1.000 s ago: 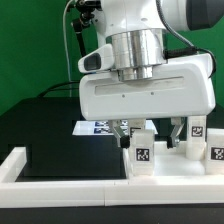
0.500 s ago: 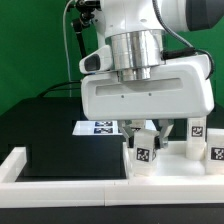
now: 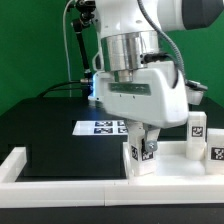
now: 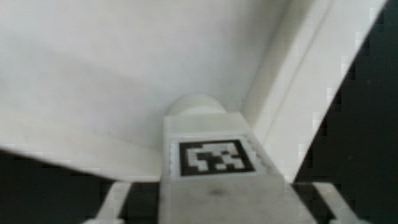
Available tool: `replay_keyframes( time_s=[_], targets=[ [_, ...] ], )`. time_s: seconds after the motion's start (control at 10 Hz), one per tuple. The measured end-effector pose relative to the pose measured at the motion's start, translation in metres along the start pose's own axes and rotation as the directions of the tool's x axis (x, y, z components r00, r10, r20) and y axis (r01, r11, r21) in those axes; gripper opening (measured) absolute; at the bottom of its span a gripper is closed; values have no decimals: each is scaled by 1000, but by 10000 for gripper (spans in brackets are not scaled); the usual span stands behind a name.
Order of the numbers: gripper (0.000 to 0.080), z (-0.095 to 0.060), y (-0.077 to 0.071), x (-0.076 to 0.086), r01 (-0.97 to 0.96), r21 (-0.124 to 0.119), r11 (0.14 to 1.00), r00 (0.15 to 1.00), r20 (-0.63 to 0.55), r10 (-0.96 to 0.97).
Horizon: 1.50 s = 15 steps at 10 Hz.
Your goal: Assemble square table
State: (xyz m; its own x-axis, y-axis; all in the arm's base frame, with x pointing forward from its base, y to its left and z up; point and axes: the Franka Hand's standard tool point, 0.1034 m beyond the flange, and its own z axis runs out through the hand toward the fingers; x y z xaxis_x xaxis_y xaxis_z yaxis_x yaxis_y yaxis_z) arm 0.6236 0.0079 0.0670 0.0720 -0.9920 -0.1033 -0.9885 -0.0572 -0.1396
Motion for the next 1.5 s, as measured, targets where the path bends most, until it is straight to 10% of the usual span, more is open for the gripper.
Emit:
replay_keyframes(
  time_s=[0.5,0.6,0.7,1.3,1.5],
  targets=[
    [380,2,-1,-4,-318,36,947,948,23,317],
    [380,1,-1,-5,-198,24,980,980,17,198],
    [588,0,-2,-8,-45,5,999,999,19,45],
    [649,0,-1,-3,482,0,876,876,23,-482],
    [649,-1,-1,-2,802,-43,596,597,13,-802]
  ],
)
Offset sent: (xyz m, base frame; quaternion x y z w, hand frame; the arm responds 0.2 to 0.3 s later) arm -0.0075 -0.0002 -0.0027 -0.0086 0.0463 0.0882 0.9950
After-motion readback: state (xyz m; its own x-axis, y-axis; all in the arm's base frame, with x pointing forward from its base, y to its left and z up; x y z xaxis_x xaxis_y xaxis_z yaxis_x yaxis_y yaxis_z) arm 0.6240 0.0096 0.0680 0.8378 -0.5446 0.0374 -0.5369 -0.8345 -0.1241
